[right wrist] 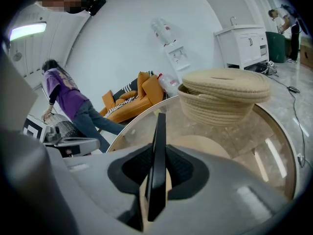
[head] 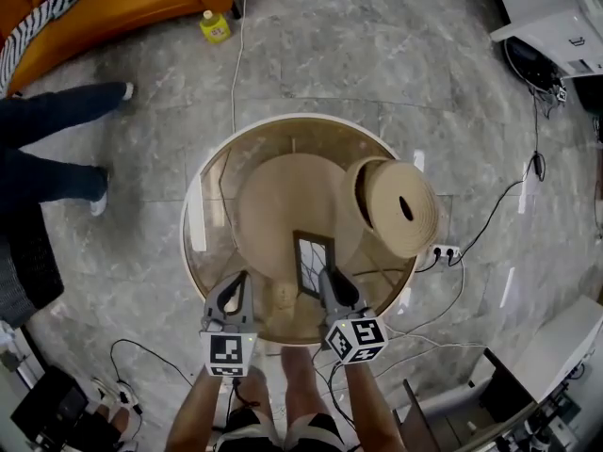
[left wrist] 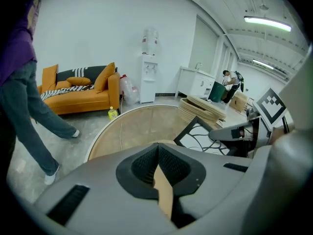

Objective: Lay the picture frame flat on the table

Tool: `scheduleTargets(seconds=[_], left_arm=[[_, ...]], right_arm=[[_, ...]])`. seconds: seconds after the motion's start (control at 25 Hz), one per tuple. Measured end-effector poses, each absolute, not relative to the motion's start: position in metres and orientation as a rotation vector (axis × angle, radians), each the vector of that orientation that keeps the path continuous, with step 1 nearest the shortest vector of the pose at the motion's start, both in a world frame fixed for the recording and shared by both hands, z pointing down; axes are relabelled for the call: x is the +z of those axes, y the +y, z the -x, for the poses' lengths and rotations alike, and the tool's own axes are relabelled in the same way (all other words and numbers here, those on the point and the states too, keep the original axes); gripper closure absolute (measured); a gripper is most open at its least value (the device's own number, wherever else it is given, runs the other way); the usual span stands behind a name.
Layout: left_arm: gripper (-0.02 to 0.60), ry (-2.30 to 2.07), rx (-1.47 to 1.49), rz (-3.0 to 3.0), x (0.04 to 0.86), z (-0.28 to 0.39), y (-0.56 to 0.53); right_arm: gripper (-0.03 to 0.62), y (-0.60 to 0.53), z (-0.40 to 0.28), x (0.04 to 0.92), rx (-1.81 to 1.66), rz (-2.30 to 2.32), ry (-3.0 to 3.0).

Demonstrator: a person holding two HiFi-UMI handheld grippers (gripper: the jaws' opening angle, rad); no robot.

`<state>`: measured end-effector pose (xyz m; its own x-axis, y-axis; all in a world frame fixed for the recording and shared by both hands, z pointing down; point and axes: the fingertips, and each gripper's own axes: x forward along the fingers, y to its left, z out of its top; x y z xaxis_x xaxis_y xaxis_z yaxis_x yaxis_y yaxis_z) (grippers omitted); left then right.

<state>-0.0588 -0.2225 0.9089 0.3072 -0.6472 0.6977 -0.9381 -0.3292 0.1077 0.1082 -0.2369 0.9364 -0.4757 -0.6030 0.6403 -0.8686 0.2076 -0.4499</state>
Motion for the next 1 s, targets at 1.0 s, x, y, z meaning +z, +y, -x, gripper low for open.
scheduleTargets(seconds=[1.0], left_arm=[[0.566, -1.332, 0.742, -2.060, 0.944, 0.037, -0.225]], right_arm=[[0.476, -0.233, -0.138, 1.010, 1.204, -1.438, -2.004]])
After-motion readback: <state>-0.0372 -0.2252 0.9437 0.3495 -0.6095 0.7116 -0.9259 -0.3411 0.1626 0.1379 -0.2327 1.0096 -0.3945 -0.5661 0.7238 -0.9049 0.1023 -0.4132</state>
